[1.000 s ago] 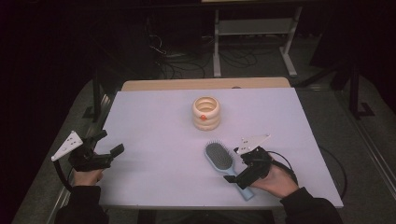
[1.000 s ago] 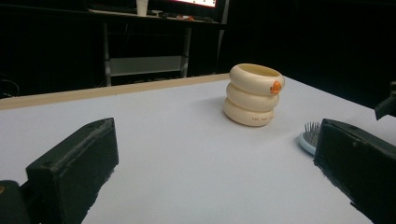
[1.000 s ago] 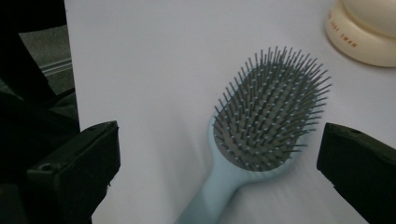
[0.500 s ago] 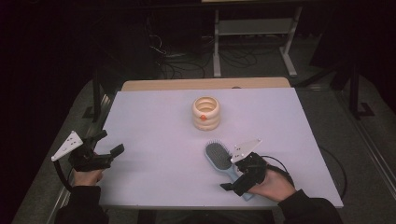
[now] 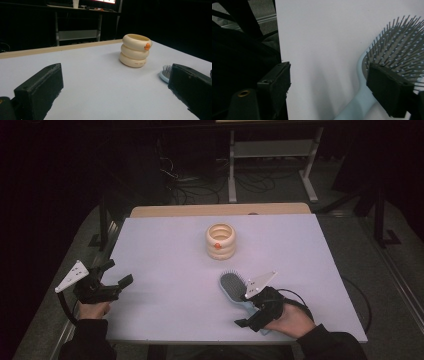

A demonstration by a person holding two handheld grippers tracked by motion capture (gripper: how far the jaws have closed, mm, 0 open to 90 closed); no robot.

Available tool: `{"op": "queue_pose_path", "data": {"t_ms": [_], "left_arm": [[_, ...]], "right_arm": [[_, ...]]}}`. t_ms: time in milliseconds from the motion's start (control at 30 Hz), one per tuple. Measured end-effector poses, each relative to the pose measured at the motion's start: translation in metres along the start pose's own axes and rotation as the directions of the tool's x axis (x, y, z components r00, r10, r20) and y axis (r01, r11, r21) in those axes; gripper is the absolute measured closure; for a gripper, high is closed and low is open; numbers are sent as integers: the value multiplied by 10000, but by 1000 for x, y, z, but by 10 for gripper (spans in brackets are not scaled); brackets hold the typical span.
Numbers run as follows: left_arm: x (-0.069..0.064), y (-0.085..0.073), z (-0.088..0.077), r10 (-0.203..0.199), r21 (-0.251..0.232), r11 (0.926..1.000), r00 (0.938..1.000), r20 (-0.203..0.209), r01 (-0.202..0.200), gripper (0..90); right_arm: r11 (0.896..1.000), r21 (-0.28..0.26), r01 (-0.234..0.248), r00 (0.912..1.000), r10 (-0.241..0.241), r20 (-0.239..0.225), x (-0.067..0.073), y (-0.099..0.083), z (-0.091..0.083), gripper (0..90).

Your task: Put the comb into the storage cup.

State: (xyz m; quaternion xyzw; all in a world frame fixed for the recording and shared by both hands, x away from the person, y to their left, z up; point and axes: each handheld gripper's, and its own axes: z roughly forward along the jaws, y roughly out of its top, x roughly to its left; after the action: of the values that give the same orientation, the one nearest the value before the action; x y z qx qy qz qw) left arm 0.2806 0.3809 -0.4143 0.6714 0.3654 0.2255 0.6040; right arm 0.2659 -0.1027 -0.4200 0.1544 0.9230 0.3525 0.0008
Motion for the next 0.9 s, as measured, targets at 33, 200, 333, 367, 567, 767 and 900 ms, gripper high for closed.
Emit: {"op": "queue_pose_path", "data": {"t_ms": [33,200,333,367,567,767,900], "left_arm": [[0,0,0,0,0,10000,10000,0,0,0],[0,0,0,4,-14,10000,10000,-9,-4,0],[0,0,0,24,10,10000,10000,-13,-24,0],[0,0,0,28,5,10000,10000,-10,-28,0],[0,0,0,29,-2,10000,10000,-12,-29,0],[0,0,0,31,-3,10000,10000,-15,-31,0],[0,0,0,38,5,10000,10000,-15,-38,0]], "right_arm": [[10000,46,-18,10000,18,-52,0,0,0,215],[9994,340,-11,9999,16,-130,1,-1,4,269],[9989,456,83,9999,-77,-132,2,-2,5,347],[9989,456,83,9999,-77,-132,2,-2,5,347],[9984,557,5,9999,5,-170,1,-4,4,484],[9967,806,132,9998,-119,-165,3,-4,6,666],[9941,1069,190,9995,-164,-255,4,-6,8,784]]}}
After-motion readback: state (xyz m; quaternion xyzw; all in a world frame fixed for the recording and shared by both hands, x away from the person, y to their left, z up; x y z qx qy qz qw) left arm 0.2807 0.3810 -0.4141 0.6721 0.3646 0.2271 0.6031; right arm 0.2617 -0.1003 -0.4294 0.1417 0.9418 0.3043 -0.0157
